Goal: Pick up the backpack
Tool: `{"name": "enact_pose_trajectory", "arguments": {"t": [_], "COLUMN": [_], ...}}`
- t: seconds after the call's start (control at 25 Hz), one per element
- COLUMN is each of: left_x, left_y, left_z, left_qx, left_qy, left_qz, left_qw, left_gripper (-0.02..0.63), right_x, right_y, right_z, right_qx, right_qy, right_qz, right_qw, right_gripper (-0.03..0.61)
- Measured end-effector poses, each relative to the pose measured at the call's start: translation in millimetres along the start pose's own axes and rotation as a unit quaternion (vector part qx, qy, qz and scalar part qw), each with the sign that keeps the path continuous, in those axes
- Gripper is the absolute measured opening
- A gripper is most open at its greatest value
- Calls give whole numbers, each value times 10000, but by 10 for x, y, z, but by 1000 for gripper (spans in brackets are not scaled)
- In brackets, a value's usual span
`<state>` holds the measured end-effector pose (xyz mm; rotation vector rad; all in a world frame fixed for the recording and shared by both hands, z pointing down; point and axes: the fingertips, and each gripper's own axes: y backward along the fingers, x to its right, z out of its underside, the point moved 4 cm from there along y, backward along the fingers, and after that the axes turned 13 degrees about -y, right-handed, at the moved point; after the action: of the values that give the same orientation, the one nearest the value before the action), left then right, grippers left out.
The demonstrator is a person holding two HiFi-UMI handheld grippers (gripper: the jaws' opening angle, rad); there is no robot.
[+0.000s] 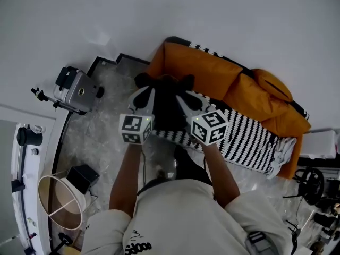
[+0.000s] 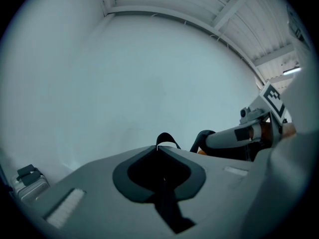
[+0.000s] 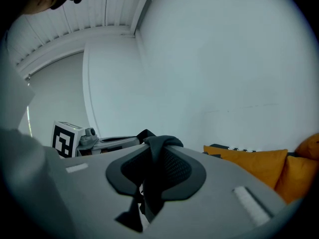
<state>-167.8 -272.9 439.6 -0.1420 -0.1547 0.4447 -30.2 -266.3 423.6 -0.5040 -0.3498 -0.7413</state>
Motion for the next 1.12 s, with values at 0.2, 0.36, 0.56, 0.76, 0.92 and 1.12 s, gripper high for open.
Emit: {"name": "enact_pose_trajectory", "arguments": {"t": [0.2, 0.36, 0.56, 0.76, 0.92, 1.12], "left_x": [157, 289, 411, 511, 625, 729], "left_y": [372, 641, 998, 1331, 1560, 1828], "left_z": [-207, -360, -591, -855, -1042, -1270], "left_qx": [200, 309, 496, 750, 896, 1188], "left_qy": [-146, -237, -394, -518, -621, -777], "left_qz": [-26, -7, -37, -65, -61, -127], "left_qw": [9997, 9992, 9980, 9958, 9940, 9898], "left_gripper": [20, 20, 20, 20, 20, 18], "right_x": [-305, -519, -825, -1135, -1315, -1537], "right_y": [323, 572, 873, 1161, 1384, 1624], "right_z": [16, 38, 16, -62, -96, -156], "right_qx": [153, 258, 429, 592, 717, 815], "right_qy": [53, 64, 251, 479, 597, 873], "right_qz": [37, 89, 13, -104, -154, -165], "right_qw": [9999, 9996, 9988, 9970, 9955, 9927], "right_gripper": [63, 63, 63, 63, 63, 63]}}
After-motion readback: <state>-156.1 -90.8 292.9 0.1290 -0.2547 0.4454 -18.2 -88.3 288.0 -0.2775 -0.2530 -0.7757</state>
